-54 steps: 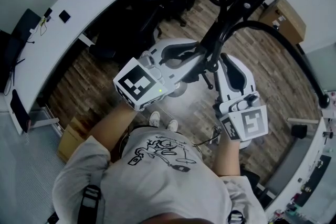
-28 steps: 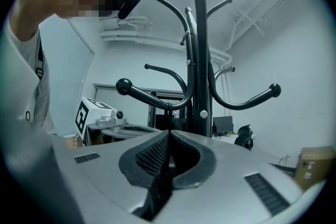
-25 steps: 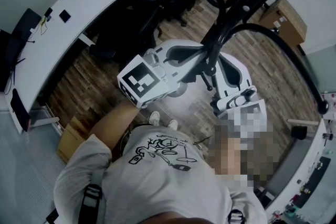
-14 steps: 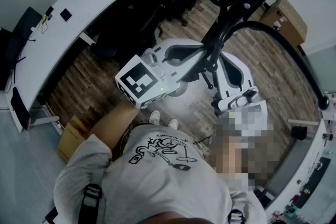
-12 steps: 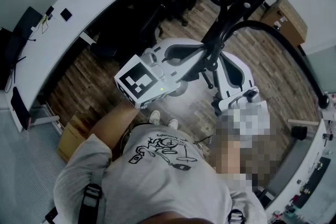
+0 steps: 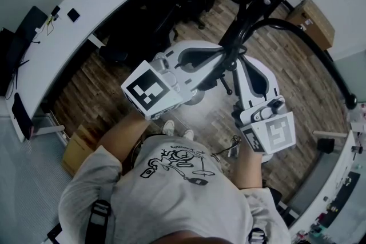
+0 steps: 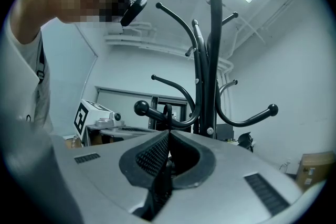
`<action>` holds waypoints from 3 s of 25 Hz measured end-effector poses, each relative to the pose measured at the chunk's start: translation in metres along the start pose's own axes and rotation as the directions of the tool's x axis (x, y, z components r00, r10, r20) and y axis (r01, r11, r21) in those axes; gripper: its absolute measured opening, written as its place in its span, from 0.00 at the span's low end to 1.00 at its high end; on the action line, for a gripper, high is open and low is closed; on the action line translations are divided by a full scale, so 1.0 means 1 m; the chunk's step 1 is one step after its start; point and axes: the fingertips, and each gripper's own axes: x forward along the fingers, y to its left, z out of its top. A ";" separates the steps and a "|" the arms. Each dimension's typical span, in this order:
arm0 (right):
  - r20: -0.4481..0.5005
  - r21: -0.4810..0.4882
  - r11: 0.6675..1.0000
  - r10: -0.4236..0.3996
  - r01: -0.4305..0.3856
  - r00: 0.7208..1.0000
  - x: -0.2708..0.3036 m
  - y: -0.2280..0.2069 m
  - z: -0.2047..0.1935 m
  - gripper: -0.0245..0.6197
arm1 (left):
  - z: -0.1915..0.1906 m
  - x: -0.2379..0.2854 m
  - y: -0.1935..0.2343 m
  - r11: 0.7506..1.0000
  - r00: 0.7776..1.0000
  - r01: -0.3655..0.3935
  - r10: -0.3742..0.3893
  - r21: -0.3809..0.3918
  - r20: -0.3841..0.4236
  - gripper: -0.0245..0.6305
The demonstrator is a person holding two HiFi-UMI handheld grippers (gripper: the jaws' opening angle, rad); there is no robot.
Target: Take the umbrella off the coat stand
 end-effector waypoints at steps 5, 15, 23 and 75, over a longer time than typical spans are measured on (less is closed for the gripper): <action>0.009 -0.005 1.000 0.006 -0.006 1.000 -0.007 0.007 0.004 0.06 | 0.005 -0.004 -0.009 1.000 1.000 0.007 -0.008 0.028 0.020 0.07; 0.017 -0.013 1.000 0.023 -0.023 1.000 -0.015 0.022 0.011 0.06 | 0.013 -0.017 -0.021 1.000 0.999 -0.010 0.009 0.028 0.031 0.07; 0.027 -0.027 0.999 0.035 -0.034 0.999 -0.020 0.036 0.020 0.06 | 0.022 -0.028 -0.030 0.999 0.999 -0.016 0.015 0.034 0.040 0.07; -0.066 0.030 1.000 -0.005 0.007 0.998 -0.069 0.090 -0.027 0.06 | -0.030 -0.075 -0.088 0.989 0.997 -0.058 0.050 -0.134 -0.058 0.07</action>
